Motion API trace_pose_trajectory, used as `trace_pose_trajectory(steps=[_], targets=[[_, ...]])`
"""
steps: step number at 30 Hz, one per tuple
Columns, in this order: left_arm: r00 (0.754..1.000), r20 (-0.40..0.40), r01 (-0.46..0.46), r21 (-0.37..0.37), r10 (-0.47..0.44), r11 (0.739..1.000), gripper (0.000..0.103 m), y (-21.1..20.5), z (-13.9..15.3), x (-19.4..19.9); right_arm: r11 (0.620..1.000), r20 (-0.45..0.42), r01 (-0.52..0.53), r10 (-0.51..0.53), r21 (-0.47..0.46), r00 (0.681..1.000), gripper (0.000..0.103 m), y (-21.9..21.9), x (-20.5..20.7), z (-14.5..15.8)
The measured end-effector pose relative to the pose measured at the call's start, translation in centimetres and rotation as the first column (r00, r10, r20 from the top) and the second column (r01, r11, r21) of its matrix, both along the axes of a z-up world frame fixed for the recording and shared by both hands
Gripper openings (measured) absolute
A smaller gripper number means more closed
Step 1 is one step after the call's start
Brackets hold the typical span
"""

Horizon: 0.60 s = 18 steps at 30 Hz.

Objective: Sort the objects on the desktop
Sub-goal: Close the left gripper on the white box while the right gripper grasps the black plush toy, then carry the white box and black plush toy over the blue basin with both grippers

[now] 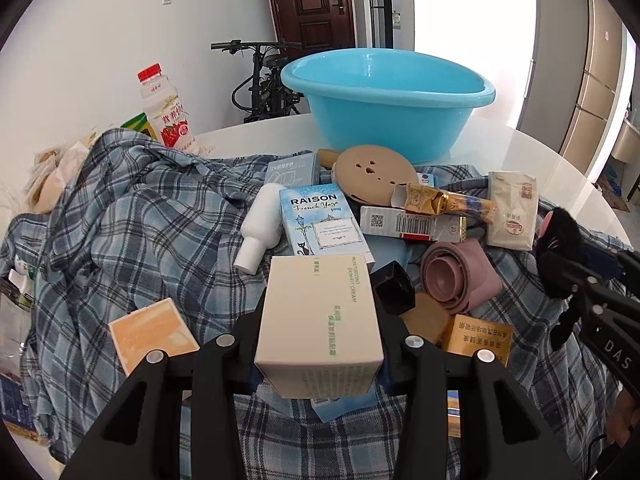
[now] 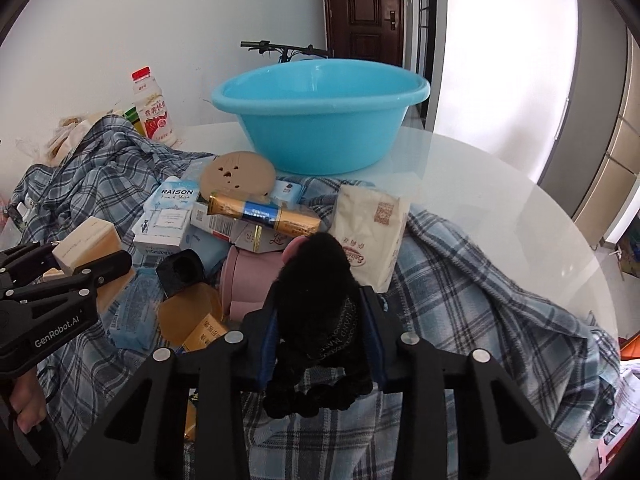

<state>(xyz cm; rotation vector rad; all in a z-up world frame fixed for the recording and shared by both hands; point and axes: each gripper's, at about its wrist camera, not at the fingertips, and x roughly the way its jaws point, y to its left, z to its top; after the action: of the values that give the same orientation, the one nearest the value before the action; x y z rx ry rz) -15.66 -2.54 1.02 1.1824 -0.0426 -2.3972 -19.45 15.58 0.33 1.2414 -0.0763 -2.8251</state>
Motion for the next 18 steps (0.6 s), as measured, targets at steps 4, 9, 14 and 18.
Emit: trace_pose_trajectory(steps=[4,9,14,18], targets=[[1.000,-0.012,-0.002,-0.040,0.002,0.999,0.044,0.7,1.4,-0.2,1.000,-0.013,0.007,-0.007,0.010,1.000,0.035,0.1,-0.2,1.1],[0.999,-0.026,-0.041,-0.089,0.039,0.995,0.044,0.8,3.5,-1.4,0.999,-0.056,0.015,-0.012,0.049,0.998,0.036,0.3,-0.4,3.5],[0.996,-0.045,-0.076,-0.084,0.072,0.994,0.044,0.0,5.0,-3.0,0.998,-0.100,0.022,-0.016,0.060,0.995,0.036,0.9,-1.6,6.0],[0.994,-0.051,-0.100,-0.075,0.096,0.992,0.044,-0.8,5.9,-4.6,0.998,-0.118,0.031,-0.025,0.053,0.993,0.036,1.5,-3.0,7.2]])
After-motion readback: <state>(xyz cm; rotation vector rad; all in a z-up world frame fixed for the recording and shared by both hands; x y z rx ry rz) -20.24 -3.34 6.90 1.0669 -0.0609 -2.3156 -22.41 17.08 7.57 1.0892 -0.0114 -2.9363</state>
